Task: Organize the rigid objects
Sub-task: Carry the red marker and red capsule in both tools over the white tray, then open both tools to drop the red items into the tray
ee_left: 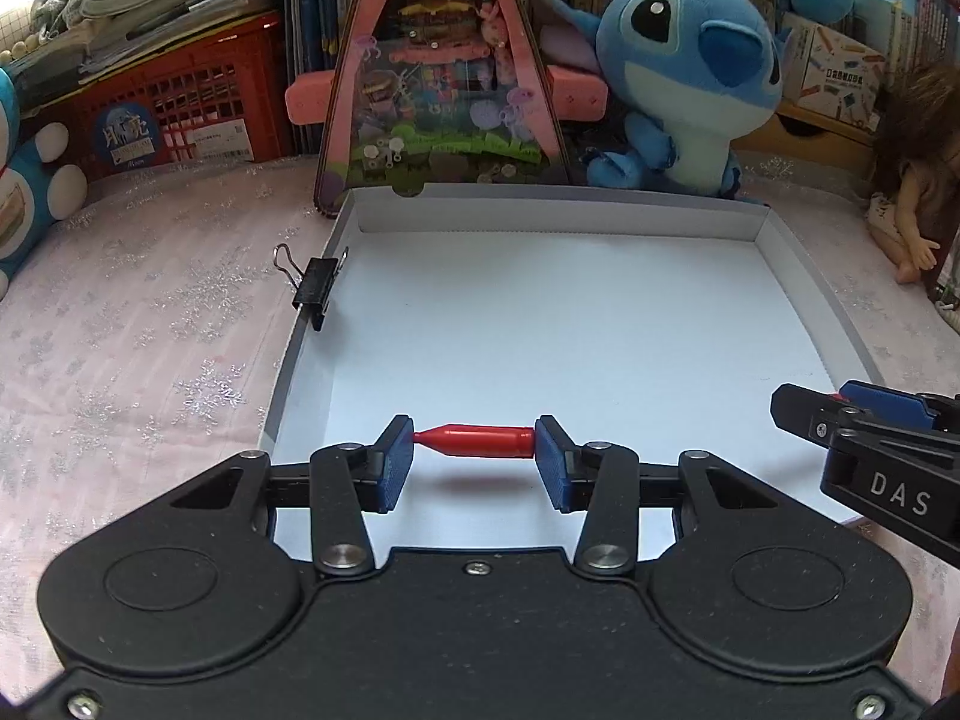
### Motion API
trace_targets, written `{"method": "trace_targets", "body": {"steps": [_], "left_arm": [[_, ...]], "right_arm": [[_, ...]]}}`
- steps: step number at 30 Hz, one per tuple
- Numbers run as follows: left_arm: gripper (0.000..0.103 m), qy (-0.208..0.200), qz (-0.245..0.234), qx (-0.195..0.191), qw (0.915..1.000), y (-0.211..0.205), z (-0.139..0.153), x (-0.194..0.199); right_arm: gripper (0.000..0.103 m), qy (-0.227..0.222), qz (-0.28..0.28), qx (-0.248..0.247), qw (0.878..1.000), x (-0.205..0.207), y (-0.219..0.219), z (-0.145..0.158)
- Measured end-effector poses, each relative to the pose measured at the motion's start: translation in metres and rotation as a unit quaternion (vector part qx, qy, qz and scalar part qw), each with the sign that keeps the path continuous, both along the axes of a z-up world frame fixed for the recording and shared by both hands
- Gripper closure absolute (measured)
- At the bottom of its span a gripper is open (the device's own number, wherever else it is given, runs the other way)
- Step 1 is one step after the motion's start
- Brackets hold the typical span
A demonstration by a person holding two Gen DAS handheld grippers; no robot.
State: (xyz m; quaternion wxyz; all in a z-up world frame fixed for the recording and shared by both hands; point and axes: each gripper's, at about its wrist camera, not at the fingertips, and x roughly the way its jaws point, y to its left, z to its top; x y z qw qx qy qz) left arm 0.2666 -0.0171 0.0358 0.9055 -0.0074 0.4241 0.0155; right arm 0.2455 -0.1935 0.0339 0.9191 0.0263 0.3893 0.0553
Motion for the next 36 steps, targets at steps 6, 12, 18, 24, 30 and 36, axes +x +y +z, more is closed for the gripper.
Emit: {"method": "trace_targets", "body": {"steps": [6,12,18,24,30,36], "left_arm": [[0.061,0.008,0.003,0.002,1.0,0.0,-0.009,0.007],[0.061,0.004,0.001,0.004,1.0,0.0,-0.011,0.009],[0.061,-0.001,0.0,0.007,1.0,-0.001,-0.011,0.008],[0.061,-0.001,-0.001,0.009,1.0,-0.002,-0.01,0.005],[0.042,-0.034,-0.016,0.01,0.9992,-0.001,0.007,-0.011],[0.025,-0.076,-0.031,0.009,0.9966,0.004,0.027,-0.045]], "right_arm": [[0.054,0.009,-0.002,-0.006,1.0,0.008,0.003,-0.009],[0.053,0.015,-0.006,-0.011,1.0,0.011,0.002,-0.016],[0.054,0.012,-0.004,-0.021,1.0,0.012,0.004,-0.018],[0.047,0.006,-0.003,-0.017,1.0,0.01,0.005,-0.016],[0.034,-0.027,-0.002,-0.006,1.0,-0.005,0.001,0.003],[0.028,-0.069,0.0,0.001,0.998,-0.037,-0.01,0.023]]}}
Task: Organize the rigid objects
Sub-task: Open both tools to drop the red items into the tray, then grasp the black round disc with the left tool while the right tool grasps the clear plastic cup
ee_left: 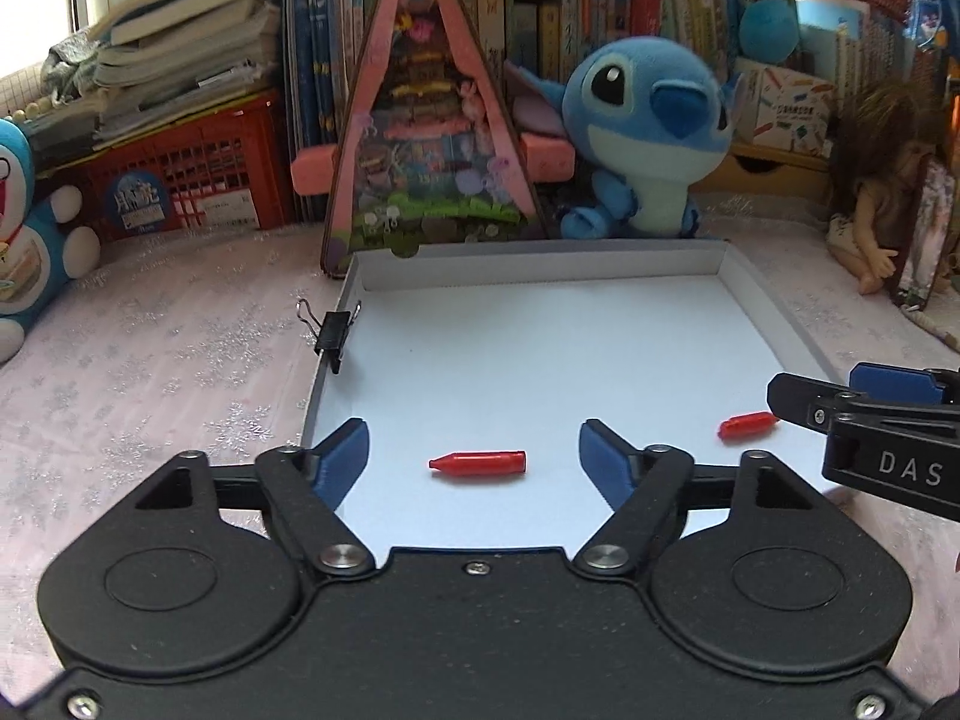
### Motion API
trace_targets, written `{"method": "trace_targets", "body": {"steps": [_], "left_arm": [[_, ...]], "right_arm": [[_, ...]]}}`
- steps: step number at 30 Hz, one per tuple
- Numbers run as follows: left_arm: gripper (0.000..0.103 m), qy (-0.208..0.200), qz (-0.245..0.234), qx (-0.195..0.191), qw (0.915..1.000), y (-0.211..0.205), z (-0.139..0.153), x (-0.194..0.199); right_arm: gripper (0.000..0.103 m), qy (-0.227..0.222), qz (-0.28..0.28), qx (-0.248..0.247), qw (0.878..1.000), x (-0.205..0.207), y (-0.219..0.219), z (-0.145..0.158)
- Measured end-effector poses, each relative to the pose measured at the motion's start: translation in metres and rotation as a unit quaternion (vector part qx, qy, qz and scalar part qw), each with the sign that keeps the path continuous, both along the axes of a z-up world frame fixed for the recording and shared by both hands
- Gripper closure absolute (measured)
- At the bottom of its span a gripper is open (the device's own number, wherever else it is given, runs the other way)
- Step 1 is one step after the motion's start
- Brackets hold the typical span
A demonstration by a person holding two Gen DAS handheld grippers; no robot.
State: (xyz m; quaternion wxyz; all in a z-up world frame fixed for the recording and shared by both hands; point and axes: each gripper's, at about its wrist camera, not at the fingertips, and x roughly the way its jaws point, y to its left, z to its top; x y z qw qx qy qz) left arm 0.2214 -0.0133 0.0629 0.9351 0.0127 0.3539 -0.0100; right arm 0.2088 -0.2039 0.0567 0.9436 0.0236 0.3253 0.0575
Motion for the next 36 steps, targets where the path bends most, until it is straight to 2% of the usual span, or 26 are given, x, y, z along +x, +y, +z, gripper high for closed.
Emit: {"method": "trace_targets", "body": {"steps": [9,16,36], "left_arm": [[0.021,-0.035,-0.039,-0.035,0.998,0.012,0.009,-0.07],[0.018,-0.056,-0.058,-0.035,0.9961,0.016,-0.002,-0.119],[0.018,-0.078,-0.063,-0.01,0.995,0.032,-0.037,-0.199]], "right_arm": [[0.022,-0.044,0.032,-0.002,0.999,-0.066,-0.01,0.007],[0.019,-0.06,0.053,-0.004,0.997,-0.111,-0.009,0.0],[0.017,-0.096,0.082,-0.033,0.991,-0.18,-0.01,-0.031]]}}
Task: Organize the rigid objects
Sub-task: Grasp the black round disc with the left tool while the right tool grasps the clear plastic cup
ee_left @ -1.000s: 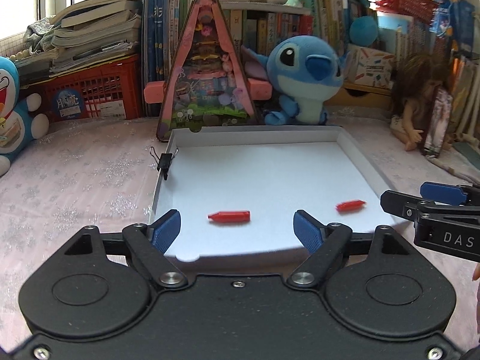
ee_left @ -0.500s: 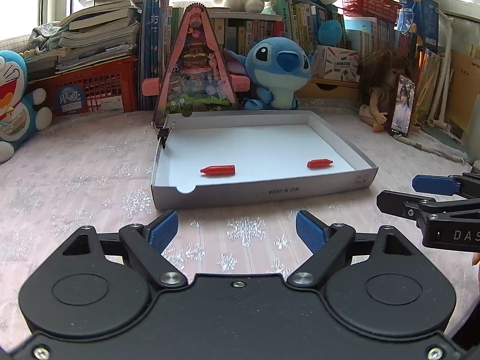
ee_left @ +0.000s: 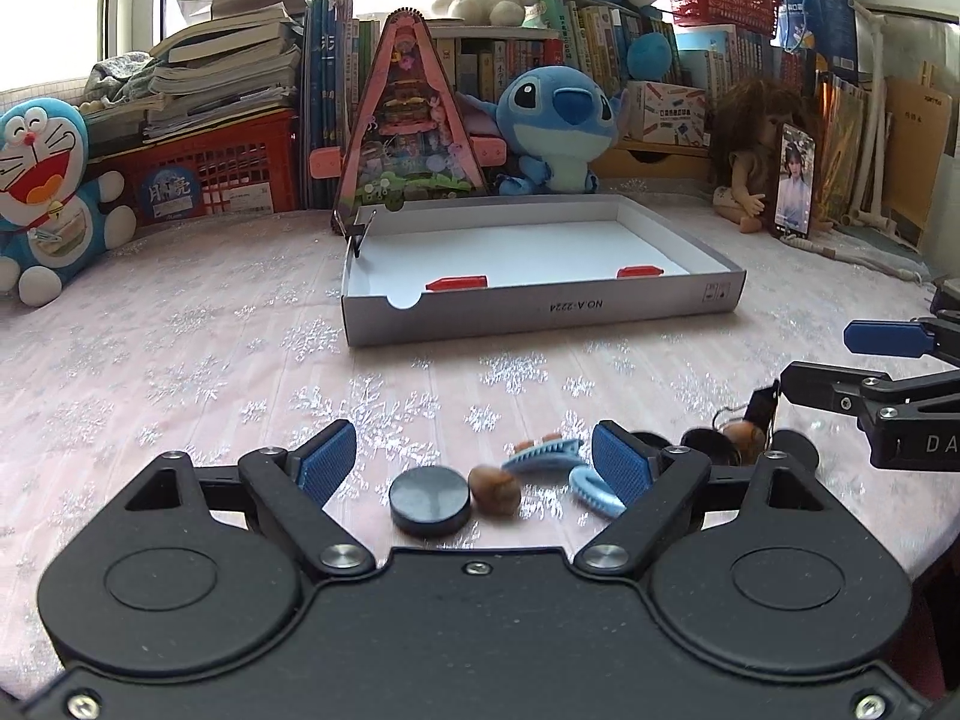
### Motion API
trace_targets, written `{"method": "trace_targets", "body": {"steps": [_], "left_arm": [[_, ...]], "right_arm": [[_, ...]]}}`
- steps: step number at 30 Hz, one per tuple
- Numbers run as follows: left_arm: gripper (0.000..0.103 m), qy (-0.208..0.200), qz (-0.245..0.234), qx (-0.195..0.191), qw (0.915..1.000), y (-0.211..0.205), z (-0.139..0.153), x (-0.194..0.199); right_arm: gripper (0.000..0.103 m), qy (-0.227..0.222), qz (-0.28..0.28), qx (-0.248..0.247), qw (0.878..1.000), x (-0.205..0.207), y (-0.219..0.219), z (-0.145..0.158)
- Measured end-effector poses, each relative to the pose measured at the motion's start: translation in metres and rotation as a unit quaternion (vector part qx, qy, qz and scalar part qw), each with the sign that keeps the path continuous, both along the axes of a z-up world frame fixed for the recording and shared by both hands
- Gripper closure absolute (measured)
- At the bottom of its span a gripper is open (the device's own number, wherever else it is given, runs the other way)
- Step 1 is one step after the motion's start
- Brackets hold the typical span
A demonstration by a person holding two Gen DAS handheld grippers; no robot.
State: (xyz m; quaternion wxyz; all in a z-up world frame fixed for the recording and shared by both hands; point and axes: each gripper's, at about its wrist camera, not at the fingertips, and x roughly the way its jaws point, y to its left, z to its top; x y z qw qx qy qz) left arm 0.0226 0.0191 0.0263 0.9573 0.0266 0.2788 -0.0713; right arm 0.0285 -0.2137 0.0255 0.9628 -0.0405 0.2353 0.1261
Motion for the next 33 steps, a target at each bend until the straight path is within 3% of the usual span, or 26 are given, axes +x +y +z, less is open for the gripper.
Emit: {"method": "trace_targets", "body": {"steps": [10,13,17,25,27,28,30,33], "left_arm": [[0.027,-0.017,0.008,0.02,0.9996,0.01,-0.011,-0.025],[0.038,-0.013,0.018,0.016,0.9996,0.017,-0.013,-0.024],[0.051,-0.001,0.029,0.004,0.9996,0.025,-0.015,-0.017],[0.053,0.002,0.032,0.015,0.9994,0.019,-0.022,-0.009],[0.053,0.004,0.035,0.017,0.9992,0.016,-0.024,-0.007],[0.052,0.004,0.035,0.016,0.9993,0.016,-0.025,-0.006],[0.055,0.003,0.035,0.014,0.9993,0.015,-0.026,-0.004],[0.069,0.001,0.032,0.01,0.9995,0.014,-0.026,-0.004]], "right_arm": [[0.017,0.003,-0.003,-0.016,1.0,-0.016,-0.002,-0.016],[0.017,0.003,-0.02,-0.008,1.0,-0.016,-0.009,-0.017],[0.028,0.014,-0.032,-0.004,0.999,-0.012,-0.014,-0.017],[0.038,0.024,-0.031,-0.02,0.999,-0.007,-0.008,-0.024],[0.042,0.029,-0.035,-0.011,0.999,-0.004,-0.009,-0.024],[0.05,0.032,-0.036,-0.007,0.999,-0.002,-0.01,-0.024],[0.057,0.039,-0.036,-0.001,0.999,0.001,-0.011,-0.025],[0.066,0.046,-0.035,0.005,0.998,0.003,-0.012,-0.026]]}}
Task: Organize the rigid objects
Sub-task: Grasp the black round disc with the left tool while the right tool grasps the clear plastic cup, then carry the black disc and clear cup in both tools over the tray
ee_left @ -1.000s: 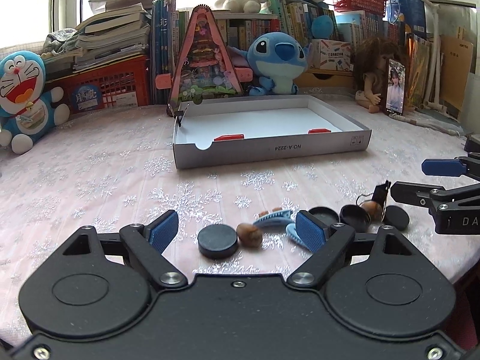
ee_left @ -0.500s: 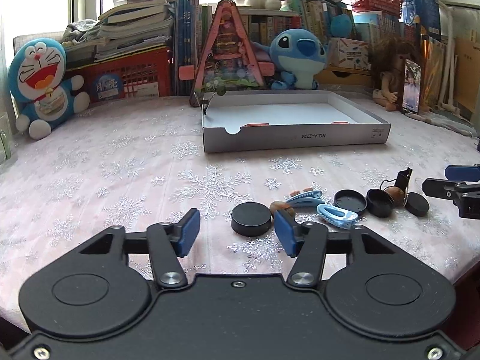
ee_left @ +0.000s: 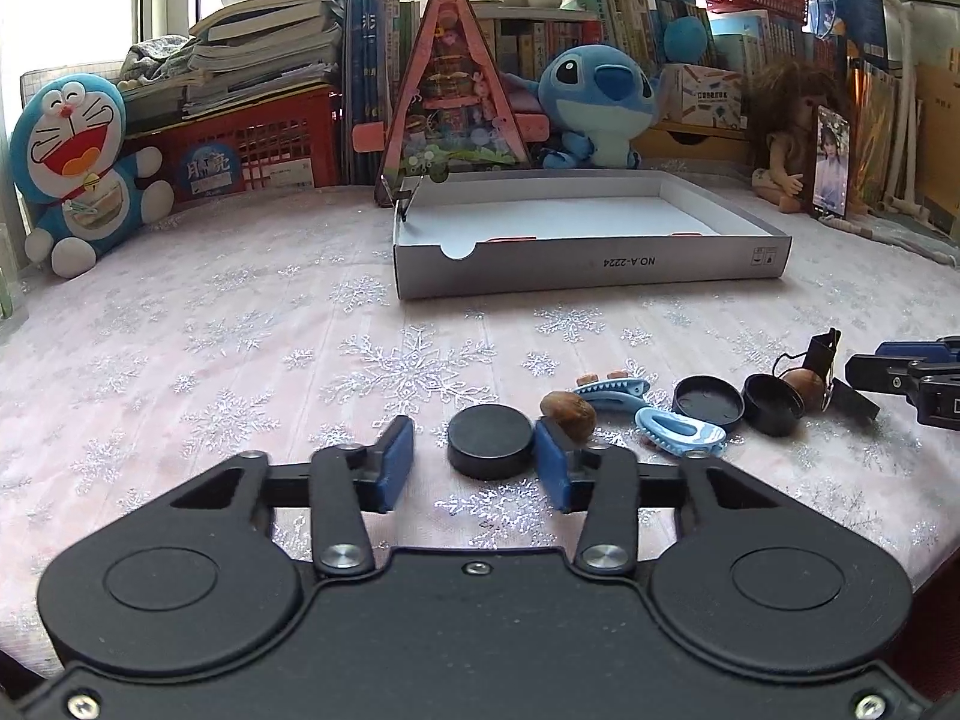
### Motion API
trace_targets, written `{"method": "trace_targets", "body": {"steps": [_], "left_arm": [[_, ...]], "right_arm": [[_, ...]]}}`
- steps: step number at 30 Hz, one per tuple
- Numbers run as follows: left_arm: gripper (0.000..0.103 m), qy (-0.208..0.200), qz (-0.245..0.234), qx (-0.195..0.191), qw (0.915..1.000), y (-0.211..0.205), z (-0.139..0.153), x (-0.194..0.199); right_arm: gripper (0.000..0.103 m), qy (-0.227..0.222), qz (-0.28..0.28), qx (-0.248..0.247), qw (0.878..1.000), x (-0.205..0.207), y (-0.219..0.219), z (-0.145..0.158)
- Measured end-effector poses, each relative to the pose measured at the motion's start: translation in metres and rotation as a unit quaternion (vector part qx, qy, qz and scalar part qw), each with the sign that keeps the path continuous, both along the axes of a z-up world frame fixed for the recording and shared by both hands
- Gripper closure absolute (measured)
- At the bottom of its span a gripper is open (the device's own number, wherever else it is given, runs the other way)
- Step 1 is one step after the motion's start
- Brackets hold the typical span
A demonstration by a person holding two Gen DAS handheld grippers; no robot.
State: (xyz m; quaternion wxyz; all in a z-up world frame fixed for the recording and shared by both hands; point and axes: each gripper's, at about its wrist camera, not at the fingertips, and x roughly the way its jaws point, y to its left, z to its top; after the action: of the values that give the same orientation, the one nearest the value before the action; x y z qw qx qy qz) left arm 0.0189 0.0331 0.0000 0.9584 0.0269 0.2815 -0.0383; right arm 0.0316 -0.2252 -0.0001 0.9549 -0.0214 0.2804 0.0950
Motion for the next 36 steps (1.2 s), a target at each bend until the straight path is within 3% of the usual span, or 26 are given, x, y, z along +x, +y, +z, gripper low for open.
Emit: {"method": "trace_targets", "body": {"steps": [1,7,17,28,36], "left_arm": [[0.073,0.0,-0.002,-0.003,1.0,0.0,0.0,0.0],[0.073,-0.001,-0.007,-0.013,0.9999,-0.001,0.007,0.001],[0.073,-0.018,0.001,-0.03,0.9994,0.002,0.046,0.03],[0.073,0.002,0.005,-0.05,0.9988,-0.004,0.087,0.111],[0.073,0.052,0.019,-0.056,0.9969,-0.019,0.085,0.186]], "right_arm": [[0.07,0.003,0.0,0.001,1.0,0.001,0.0,0.0],[0.07,-0.004,-0.002,0.004,1.0,0.001,0.001,0.005],[0.07,-0.034,-0.003,-0.003,0.999,0.025,0.002,0.04],[0.07,-0.009,-0.01,0.033,0.999,0.095,-0.006,0.07],[0.07,0.036,-0.019,0.053,0.998,0.164,-0.001,0.068]]}}
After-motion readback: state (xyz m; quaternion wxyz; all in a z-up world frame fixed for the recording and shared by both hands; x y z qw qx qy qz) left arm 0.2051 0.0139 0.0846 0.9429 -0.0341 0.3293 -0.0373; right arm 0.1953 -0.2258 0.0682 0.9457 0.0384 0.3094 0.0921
